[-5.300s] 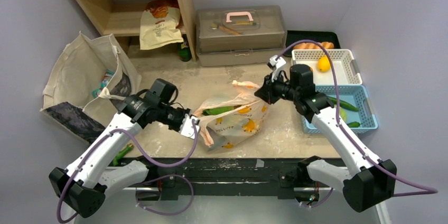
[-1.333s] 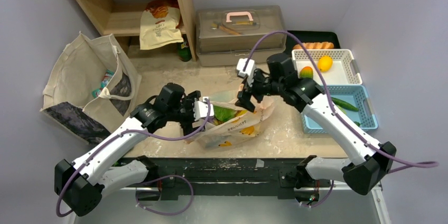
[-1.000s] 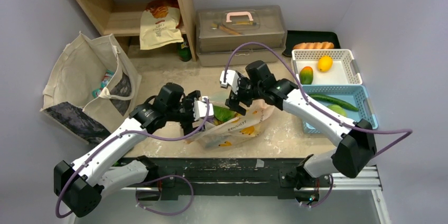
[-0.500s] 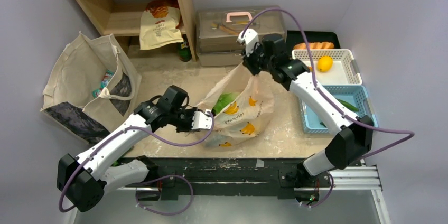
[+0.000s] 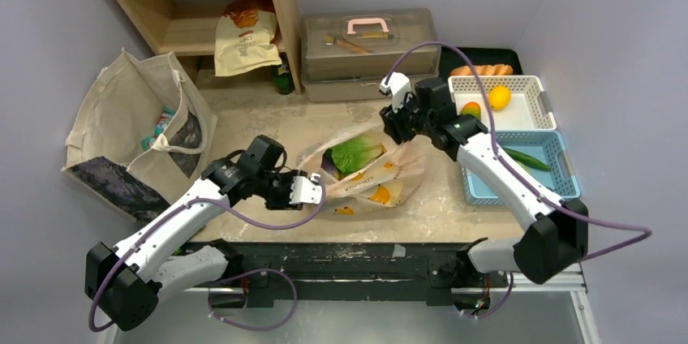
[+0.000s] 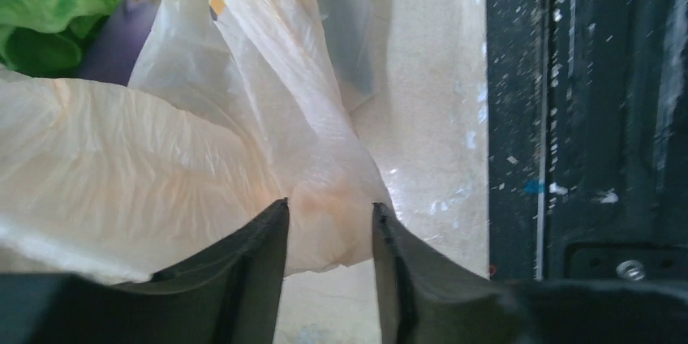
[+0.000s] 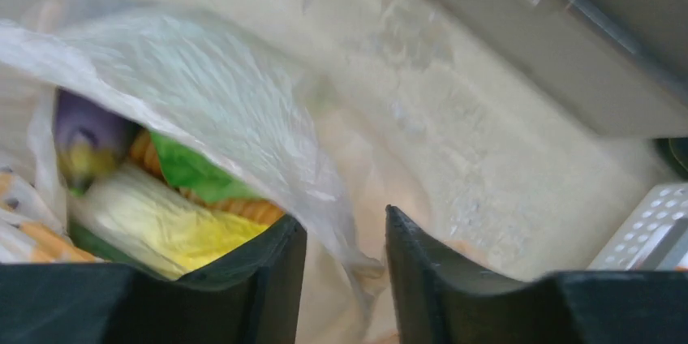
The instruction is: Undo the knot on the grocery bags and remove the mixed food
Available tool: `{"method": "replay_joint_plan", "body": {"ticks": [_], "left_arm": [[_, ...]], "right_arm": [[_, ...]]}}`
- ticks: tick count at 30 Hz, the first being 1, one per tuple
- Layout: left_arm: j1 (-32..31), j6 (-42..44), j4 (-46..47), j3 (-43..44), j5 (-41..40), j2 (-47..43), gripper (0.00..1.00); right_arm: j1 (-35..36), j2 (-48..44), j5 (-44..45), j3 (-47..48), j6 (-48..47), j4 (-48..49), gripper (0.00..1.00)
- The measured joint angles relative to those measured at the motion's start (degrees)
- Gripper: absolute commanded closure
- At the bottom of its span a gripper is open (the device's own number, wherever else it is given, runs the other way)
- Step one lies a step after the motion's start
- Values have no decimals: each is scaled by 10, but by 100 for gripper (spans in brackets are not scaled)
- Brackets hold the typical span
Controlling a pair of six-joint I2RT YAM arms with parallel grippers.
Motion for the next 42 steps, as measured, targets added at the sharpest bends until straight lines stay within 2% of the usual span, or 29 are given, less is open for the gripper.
{"method": "replay_joint_plan", "body": {"ticks": [1,3,7,10,12,13,17,18,20,22,24,31,35,38,40,42], "left_arm": [[0,-8,0,0,5,2,47],[-3,-37,3,1,20,6,39],[-21,-86,12,3,31,12,29],[-30,-118,19,8,30,13,27],[-31,-139,21,17,30,11,27],[-31,-151,21,25,31,9,27],[-23,-213,47,62,45,-23,32],[-19,-233,61,70,48,-35,33],[-12,-273,89,83,48,-54,31],[-8,-312,111,94,35,-54,19],[2,-357,134,103,5,-42,13],[94,-511,173,115,-80,72,9],[101,-552,174,116,-91,121,11],[101,-571,169,116,-90,144,20],[101,-580,160,116,-89,166,25],[102,-580,156,116,-85,169,25]], "right_arm": [[-1,15,0,-2,-10,-19,27],[-2,37,0,-2,-30,-50,16],[-4,40,-5,35,-57,-98,4],[-4,42,-30,119,-70,-115,3],[-4,34,-59,160,-78,-115,8],[-3,25,-78,173,-83,-113,14],[31,-18,-136,179,-115,-121,61],[51,-24,-146,176,-124,-121,69],[85,-27,-158,165,-144,-121,77],[113,-15,-165,151,-162,-123,78],[125,9,-164,133,-180,-122,77],[123,63,-123,24,-275,-136,78],[123,38,-113,-28,-321,-164,76],[123,-11,-102,-78,-347,-187,74],[123,-42,-98,-104,-354,-204,69],[123,-64,-98,-113,-355,-216,61]]}}
